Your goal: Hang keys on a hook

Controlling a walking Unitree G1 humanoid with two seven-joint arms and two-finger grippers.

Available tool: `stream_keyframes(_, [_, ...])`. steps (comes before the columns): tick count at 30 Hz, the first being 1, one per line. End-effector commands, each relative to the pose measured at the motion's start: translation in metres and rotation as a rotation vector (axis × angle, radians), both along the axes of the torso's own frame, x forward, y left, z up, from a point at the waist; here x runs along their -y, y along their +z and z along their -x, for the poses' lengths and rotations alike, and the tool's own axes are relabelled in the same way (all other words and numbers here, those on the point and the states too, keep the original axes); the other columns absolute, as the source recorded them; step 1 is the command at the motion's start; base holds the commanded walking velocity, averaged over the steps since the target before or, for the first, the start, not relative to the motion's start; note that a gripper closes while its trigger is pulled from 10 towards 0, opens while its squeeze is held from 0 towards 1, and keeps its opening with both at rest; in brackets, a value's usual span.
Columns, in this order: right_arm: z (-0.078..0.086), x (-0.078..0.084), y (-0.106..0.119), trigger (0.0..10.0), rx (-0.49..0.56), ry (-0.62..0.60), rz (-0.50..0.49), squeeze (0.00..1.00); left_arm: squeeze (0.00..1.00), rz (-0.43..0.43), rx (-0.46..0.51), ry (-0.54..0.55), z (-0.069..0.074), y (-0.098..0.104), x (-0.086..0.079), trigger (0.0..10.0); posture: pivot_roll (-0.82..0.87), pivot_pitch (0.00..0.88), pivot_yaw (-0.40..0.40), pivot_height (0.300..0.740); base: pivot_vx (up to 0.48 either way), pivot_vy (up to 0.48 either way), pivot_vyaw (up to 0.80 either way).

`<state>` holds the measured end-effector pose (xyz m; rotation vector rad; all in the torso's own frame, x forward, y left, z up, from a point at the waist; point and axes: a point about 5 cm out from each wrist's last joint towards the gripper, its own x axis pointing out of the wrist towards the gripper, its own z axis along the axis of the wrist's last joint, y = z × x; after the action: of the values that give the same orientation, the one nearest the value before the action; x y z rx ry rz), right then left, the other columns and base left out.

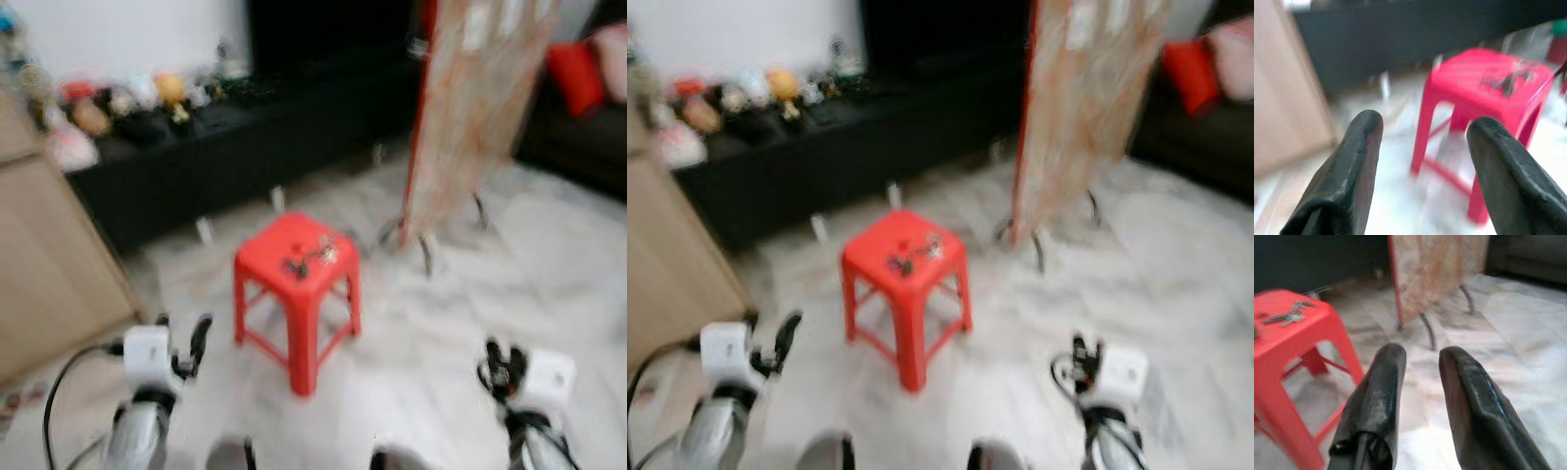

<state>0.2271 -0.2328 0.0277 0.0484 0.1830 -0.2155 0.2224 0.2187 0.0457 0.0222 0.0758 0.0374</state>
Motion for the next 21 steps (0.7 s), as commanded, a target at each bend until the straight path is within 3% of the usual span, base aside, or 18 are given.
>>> stream_keyframes(1, [0.001,-0.004,-0.003,10.0,-0.005,0.001,-0.016,0.00,0.00,-0.010,0.027,0.003,-0.005,0.008,-0.003,10.0,-0.02,0.000,-0.025,0.620,0.000,0.000,0.00])
stream_keyframes(15, [0.010,0.007,-0.019,10.0,-0.066,-0.066,-0.052,0.00,0.00,-0.001,0.024,-0.019,-0.005,0.008,0.000,10.0,-0.01,0.000,-0.024,0.620,0.000,0.000,0.00])
stream_keyframes(21, [0.012,0.009,-0.024,10.0,-0.075,-0.093,-0.071,0.00,0.00,0.002,0.018,-0.029,-0.005,0.008,0.001,10.0,-0.01,0.000,-0.024,0.620,0.276,0.000,-0.49])
